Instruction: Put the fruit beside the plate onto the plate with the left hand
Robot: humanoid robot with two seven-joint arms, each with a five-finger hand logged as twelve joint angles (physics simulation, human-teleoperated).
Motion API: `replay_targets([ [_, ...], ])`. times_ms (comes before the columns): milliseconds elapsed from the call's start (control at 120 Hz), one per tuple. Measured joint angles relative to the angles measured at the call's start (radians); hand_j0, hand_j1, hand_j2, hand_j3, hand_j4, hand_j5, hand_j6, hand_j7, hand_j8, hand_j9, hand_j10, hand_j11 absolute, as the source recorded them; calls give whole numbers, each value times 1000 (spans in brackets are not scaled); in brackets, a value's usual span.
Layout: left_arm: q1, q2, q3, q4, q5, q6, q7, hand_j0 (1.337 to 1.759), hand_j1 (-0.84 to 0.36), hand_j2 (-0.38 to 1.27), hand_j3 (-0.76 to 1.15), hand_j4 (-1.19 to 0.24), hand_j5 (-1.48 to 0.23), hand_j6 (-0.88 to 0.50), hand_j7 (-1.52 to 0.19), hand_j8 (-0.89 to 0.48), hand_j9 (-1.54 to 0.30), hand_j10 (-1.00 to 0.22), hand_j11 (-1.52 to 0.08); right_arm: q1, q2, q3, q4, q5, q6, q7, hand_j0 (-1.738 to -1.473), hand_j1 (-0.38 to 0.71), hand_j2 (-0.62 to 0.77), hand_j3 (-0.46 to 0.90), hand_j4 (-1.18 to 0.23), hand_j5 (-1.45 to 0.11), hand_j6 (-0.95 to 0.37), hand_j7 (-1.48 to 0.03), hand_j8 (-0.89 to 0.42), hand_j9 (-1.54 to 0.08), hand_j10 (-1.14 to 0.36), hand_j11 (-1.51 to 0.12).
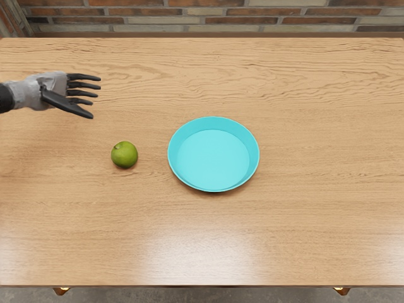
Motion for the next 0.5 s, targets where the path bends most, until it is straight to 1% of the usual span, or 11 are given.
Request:
replay_targets([
  [50, 5, 6, 2, -15, 7, 0, 4, 1658, 59, 50, 0, -244, -316, -244, -316, -244, -316, -243, -316, 0, 0, 0, 0, 0, 0, 0, -1658, -305, -7, 0, -37, -48, -37, -47, -37, -47, -37, -47],
  [133, 8, 73, 4, -65, 12, 0, 8, 1658, 59, 50, 0, -244, -316, -244, -316, -244, -316, -244, -316, 0, 0, 0, 0, 0, 0, 0, -1658, -305, -7, 0, -37, -47, -37, -47, -37, -47, -37, -47],
  [175, 15, 145, 5, -129, 12, 0, 9, 1658, 59, 50, 0, -244, -316, -244, -316, -244, -316, -243, -316, 0, 0, 0, 0, 0, 0, 0, -1658, -305, -7, 0, -37, -47, -37, -47, -37, -47, -37, -47],
  [208, 27, 192, 9, -200, 13, 0, 9, 1658, 59, 50, 0, -244, -316, -244, -316, -244, -316, -244, -316, 0, 0, 0, 0, 0, 0, 0, -1658, -305, -7, 0, -37, -47, -37, -47, -37, -47, -37, -47],
  [250, 5, 228, 33, -280, 11, 0, 8, 1658, 59, 51, 0, -244, -316, -244, -316, -243, -316, -243, -316, 0, 0, 0, 0, 0, 0, 0, -1658, -305, -7, 0, -37, -47, -37, -47, -37, -47, -37, -47],
  [283, -36, 233, 68, -326, 7, 0, 5, 1658, 59, 51, 0, -244, -316, -244, -316, -244, -316, -243, -316, 0, 0, 0, 0, 0, 0, 0, -1658, -305, -7, 0, -37, -47, -37, -47, -37, -47, -37, -47],
  [317, -102, 246, 119, -365, -1, 0, -9, 1658, 59, 51, 0, -244, -316, -244, -316, -244, -316, -243, -316, 0, 0, 0, 0, 0, 0, 0, -1658, -305, -7, 0, -37, -47, -37, -47, -37, -47, -37, -47],
  [375, -272, 268, 264, -446, -21, 0, -65, 1658, 59, 51, 0, -244, -316, -244, -316, -243, -316, -243, -316, 0, 0, 0, 0, 0, 0, 0, -1658, -305, -7, 0, -37, -47, -37, -47, -37, -47, -37, -47],
  [450, -406, 256, 461, -552, -48, 0, -132, 1658, 59, 50, 0, -244, -316, -244, -316, -243, -316, -243, -316, 0, 0, 0, 0, 0, 0, 0, -1658, -305, -7, 0, -37, -47, -37, -47, -37, -47, -37, -47],
  [500, -532, 206, 611, -594, -93, 0, -178, 1658, 59, 51, 0, -244, -316, -244, -316, -244, -316, -243, -316, 0, 0, 0, 0, 0, 0, 0, -1658, -305, -7, 0, -37, -47, -37, -47, -37, -47, -37, -47],
])
